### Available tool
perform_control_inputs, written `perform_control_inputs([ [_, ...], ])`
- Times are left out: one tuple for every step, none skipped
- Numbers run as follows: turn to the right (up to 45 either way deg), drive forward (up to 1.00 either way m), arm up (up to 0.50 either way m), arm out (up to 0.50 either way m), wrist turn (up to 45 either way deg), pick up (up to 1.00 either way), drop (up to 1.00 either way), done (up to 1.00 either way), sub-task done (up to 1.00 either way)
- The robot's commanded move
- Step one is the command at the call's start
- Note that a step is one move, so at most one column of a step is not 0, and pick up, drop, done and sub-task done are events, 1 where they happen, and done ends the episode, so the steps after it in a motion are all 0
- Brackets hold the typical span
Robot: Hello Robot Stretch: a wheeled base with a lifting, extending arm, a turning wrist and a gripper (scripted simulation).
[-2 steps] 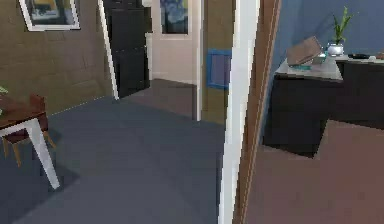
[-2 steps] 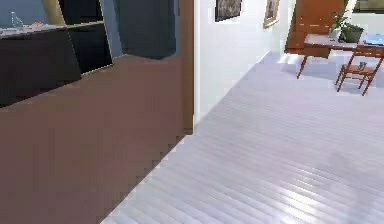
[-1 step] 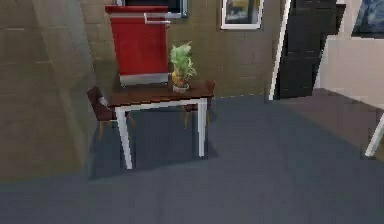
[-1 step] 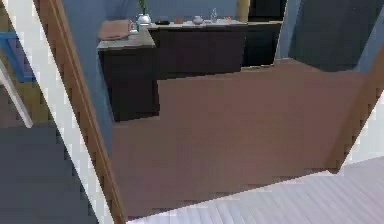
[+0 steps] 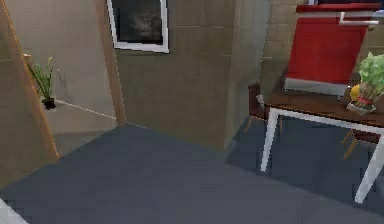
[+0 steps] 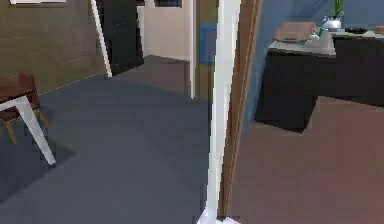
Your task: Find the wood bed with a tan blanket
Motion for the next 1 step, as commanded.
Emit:
perform_control_inputs([
  [-24.0,0.00,0.00,0.00,0.0,0.00,0.00,0.00,0.00],
])
